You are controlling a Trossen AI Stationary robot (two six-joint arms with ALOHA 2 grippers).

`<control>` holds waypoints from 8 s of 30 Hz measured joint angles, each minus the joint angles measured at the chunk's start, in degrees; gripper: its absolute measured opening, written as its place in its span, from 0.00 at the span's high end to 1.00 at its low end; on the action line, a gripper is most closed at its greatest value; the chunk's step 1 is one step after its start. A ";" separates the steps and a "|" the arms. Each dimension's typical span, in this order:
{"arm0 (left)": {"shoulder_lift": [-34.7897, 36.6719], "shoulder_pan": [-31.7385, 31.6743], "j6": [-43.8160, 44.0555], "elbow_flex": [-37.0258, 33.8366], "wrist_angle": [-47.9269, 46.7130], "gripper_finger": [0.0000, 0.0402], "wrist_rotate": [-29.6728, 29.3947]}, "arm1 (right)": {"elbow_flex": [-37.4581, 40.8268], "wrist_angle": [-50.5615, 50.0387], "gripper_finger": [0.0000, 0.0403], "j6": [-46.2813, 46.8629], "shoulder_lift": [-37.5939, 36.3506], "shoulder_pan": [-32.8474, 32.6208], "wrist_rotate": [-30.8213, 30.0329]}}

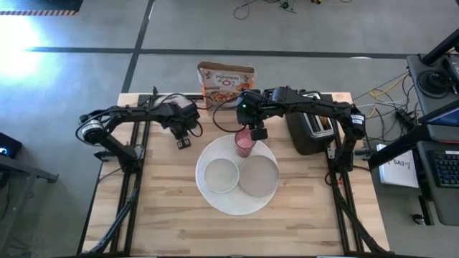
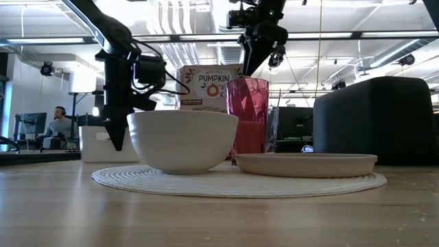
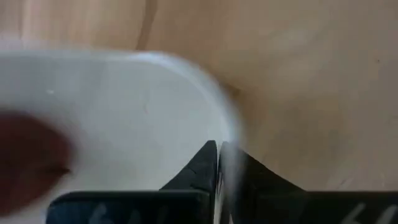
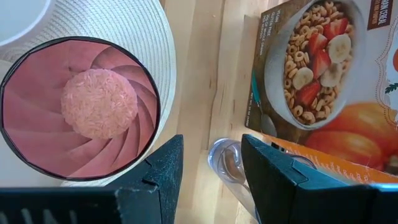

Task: Arrange a breakfast setting
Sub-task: Move the white bin to the bottom right of the table

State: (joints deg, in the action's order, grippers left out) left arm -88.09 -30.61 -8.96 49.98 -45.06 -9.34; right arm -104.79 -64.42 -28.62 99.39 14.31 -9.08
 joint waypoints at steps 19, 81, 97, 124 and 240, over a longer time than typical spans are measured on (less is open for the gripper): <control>4.02 11.79 22.89 0.00 -6.43 1.00 6.51 | 0.00 -0.46 0.64 -0.28 0.02 1.78 0.00; -39.92 78.44 30.82 72.91 -32.42 1.00 15.16 | 0.02 -11.56 0.69 16.88 0.02 -1.68 0.06; -39.37 78.03 5.58 68.49 -32.55 1.00 6.56 | 0.02 -7.67 0.69 16.06 0.02 -1.68 0.04; -39.28 73.46 -16.18 64.43 -18.03 1.00 1.74 | 0.02 10.44 0.69 16.15 0.02 -1.68 0.05; 9.72 79.08 89.05 -8.05 -20.69 0.91 -47.04 | -5.76 -20.12 0.69 101.76 -0.13 -25.57 4.58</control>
State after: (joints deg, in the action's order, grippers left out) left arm -78.37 48.47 80.09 41.93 -65.75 -56.39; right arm -110.55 -84.55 73.14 99.26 -11.27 -4.51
